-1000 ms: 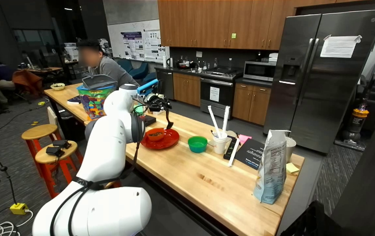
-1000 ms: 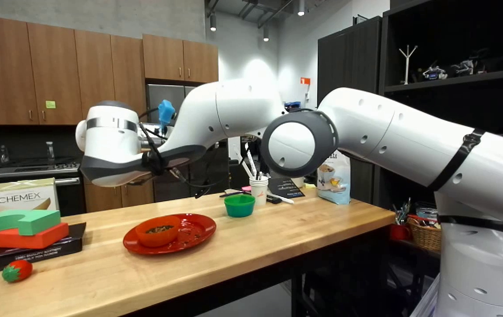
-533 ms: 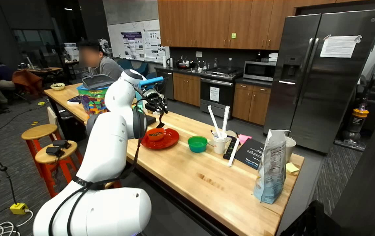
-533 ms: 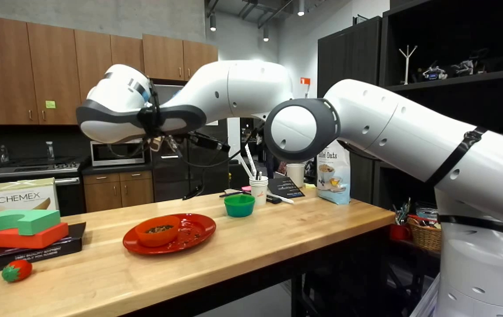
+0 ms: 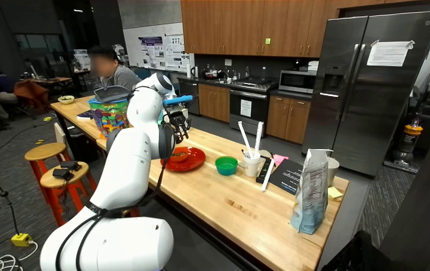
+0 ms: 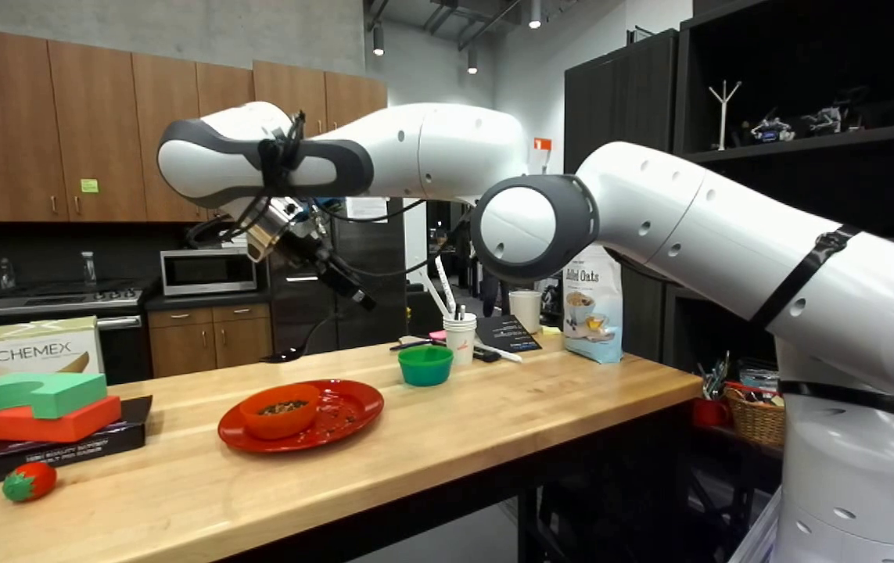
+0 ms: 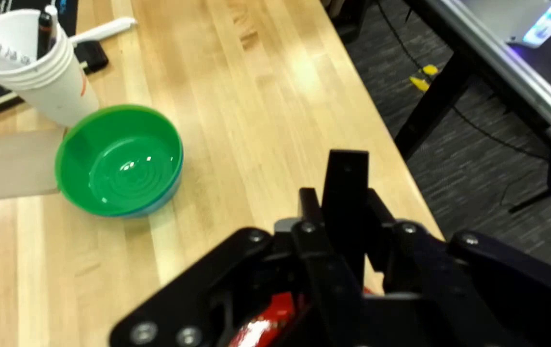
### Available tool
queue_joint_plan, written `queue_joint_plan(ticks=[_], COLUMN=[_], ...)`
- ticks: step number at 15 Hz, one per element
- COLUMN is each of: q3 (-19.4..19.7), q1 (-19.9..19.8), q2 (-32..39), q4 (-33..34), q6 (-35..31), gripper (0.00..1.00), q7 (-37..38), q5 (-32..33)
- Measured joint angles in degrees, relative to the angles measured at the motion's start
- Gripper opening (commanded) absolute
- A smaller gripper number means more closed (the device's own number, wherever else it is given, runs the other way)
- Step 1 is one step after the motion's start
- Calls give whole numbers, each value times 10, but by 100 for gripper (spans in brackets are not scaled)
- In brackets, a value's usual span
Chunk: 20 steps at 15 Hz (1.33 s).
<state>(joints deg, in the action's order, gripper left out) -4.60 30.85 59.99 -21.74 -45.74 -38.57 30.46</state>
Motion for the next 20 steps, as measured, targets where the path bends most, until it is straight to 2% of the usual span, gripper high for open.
queue_joint_plan(ticks=[4,6,12,20], q3=[25,40,66,72], q1=[2,9,23,33], q2=[3,9,24,26], q4=[1,0,0,1], q6=[-116,-140,-114,-63], gripper=[6,6,6,6], q7=[7,1,-1,11], q5=[-28,-28,-28,-28])
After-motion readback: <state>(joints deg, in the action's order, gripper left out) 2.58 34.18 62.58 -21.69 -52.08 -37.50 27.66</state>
